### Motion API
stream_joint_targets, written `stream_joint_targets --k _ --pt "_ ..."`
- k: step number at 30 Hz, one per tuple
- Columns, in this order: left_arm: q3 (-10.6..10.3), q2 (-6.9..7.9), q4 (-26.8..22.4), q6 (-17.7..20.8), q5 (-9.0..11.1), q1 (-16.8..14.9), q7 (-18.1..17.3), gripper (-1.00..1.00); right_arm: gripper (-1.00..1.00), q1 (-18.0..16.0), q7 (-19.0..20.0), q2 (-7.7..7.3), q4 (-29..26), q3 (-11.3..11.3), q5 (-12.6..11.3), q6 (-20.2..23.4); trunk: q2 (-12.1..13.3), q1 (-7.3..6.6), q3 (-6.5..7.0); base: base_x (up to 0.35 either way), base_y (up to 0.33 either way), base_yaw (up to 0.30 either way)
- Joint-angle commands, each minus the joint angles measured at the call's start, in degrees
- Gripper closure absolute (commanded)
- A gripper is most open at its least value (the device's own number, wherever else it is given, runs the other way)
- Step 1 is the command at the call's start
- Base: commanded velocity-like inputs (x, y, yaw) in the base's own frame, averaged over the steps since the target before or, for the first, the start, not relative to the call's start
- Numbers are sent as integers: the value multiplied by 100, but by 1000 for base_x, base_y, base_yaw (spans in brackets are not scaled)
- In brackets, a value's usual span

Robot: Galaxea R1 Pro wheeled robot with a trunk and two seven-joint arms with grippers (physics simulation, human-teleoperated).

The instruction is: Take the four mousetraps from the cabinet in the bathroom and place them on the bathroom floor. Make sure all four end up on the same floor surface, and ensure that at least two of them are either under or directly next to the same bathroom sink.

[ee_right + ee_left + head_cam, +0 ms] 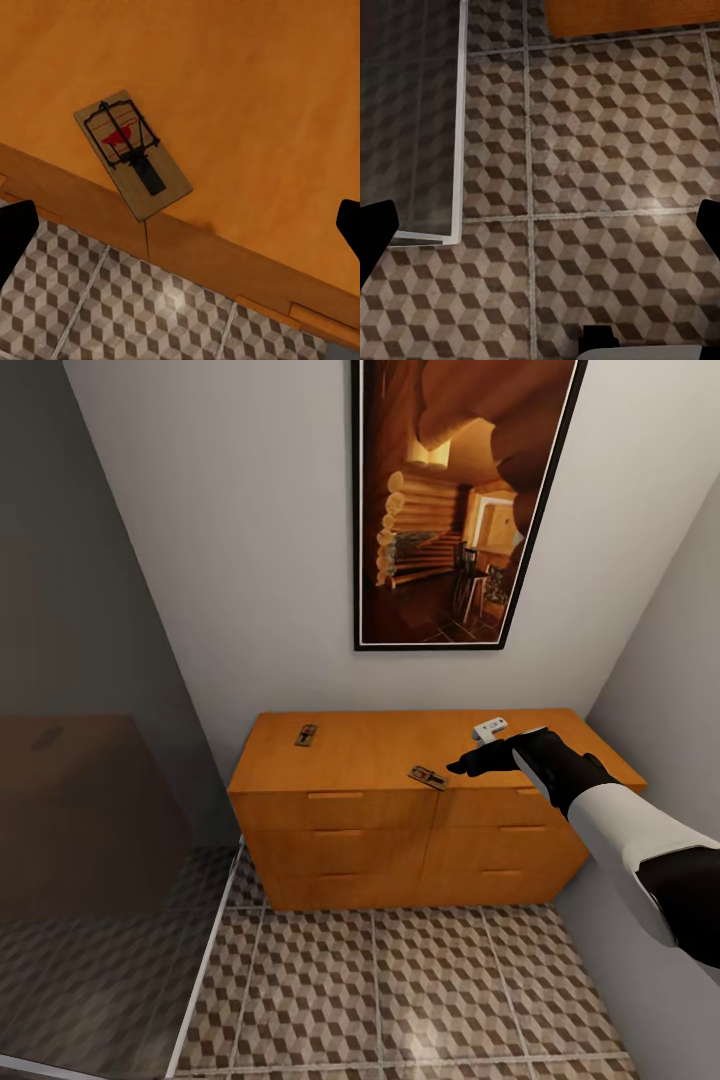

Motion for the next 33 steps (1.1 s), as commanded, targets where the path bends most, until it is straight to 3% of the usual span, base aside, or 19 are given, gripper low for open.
stream_joint_targets --k 1,20,33 --pt "-37 -1 24 -34 24 -12 7 -100 -100 -5 6 -7 -8 29 -25 32 -12 3 -11 0 0 0" --pt "-39 -14 24 -35 25 -12 7 -100 -100 -5 6 -5 130 29 -31 20 -12 3 -11 16 0 0" --pt "-39 -36 24 -33 26 -12 7 -100 -100 -5 6 144 313 29 -34 -71 -12 3 -11 0 0 0"
